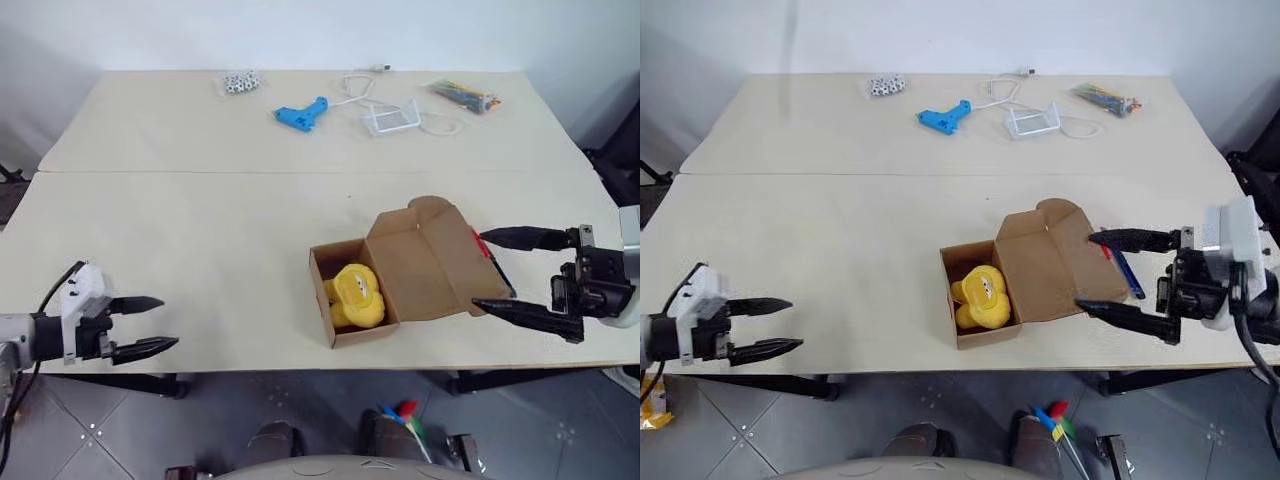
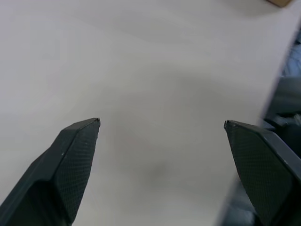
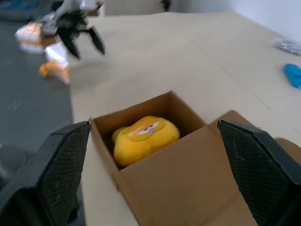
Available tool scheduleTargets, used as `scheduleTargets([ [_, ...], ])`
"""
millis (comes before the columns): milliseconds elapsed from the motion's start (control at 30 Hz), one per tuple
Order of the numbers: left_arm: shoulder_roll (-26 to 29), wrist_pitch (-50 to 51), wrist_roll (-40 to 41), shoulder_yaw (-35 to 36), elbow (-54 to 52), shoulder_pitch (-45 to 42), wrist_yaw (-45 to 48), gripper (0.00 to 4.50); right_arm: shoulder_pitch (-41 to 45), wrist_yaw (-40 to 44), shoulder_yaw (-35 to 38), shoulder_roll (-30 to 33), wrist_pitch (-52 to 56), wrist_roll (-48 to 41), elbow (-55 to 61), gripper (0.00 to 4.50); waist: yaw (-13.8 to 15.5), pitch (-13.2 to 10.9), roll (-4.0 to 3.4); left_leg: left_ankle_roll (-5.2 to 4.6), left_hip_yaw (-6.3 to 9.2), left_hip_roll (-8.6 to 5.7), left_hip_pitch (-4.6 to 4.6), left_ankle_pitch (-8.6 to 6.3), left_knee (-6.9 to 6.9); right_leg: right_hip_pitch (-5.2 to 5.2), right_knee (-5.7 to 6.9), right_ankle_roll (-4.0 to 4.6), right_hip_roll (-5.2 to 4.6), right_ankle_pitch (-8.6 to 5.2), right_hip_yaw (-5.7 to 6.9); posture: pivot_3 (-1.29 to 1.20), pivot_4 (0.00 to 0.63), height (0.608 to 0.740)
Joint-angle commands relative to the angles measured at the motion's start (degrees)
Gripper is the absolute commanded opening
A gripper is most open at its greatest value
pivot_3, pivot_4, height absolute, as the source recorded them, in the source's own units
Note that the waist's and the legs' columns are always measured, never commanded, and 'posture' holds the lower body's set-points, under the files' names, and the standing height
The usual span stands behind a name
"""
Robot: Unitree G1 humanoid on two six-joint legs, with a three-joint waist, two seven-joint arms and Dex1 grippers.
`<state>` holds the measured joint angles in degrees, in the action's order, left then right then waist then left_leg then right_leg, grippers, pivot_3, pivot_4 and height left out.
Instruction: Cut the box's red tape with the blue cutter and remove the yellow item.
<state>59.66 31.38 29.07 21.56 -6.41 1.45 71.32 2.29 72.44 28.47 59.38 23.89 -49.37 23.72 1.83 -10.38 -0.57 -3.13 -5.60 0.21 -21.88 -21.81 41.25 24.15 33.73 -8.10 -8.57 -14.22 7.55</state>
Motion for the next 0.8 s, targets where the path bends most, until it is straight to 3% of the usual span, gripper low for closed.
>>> scheduleTargets([
  [33,1.7,11.18,7.29,-6.23,-10.96,-12.95,-2.98,4.48,-2.66,5.64,4.13,1.82,-2.44,2.35,-0.56,4.5,0.7,-0.01,-0.02,-0.01,0.08,-0.05,0.05,0.01,0.02,-0.1,0.0,0.0,-0.02,0.0,-0.05,0.0,0.15,0.74],
  [200,-4.63,28.15,5.08,-24.39,-11.07,-40.59,-11.03,4.48,-6.78,7.58,10.07,1.45,-2.13,3.32,-0.37,4.5,1.01,-0.01,-0.03,-0.04,0.07,-0.2,0.73,0.01,-0.1,-0.74,-0.02,-0.01,-0.01,0.01,-0.23,0.0,0.15,0.74],
  [267,-13.66,30.35,5.08,-31.49,-8.75,-52.28,-11.97,4.48,-10.02,7.61,14.6,0.23,-1.95,4.1,0.24,4.5,1.23,-0.02,-0.02,-0.03,0.02,-0.41,0.78,0.02,-0.1,-0.72,0.05,-0.02,0.05,0.01,-0.21,0.0,0.15,0.74],
  [333,-18.61,30.14,1.23,-40.15,-6.0,-59.51,-10.86,4.48,-14.09,7.67,18.1,-1.23,-1.37,4.71,2.16,4.5,1.54,-0.04,0.08,-0.02,0.13,-0.41,0.68,0.03,-0.01,-0.72,0.1,-0.03,0.08,0.02,-0.14,0.0,0.15,0.74],
  [500,-26.66,27.42,-9.26,-52.96,3.49,-67.11,-14.69,4.48,-18.08,2.71,20.81,-4.46,0.46,2.92,9.05,4.5,0.16,-0.06,0.06,0.04,-0.03,-0.37,0.8,0.02,-0.23,-0.69,-0.04,-0.01,0.19,-0.01,-0.17,0.0,0.15,0.74],
  [800,-32.23,23.79,-16.21,-61.94,7.64,-69.75,-10.4,4.48,-21.59,-6.26,22.58,-9.04,2.99,-1.14,18.63,4.5,0.17,-0.09,0.1,0.05,0.06,-0.22,0.71,0.06,-0.08,-0.69,-0.05,0.04,0.12,-0.03,-0.26,0.0,0.15,0.74],
])
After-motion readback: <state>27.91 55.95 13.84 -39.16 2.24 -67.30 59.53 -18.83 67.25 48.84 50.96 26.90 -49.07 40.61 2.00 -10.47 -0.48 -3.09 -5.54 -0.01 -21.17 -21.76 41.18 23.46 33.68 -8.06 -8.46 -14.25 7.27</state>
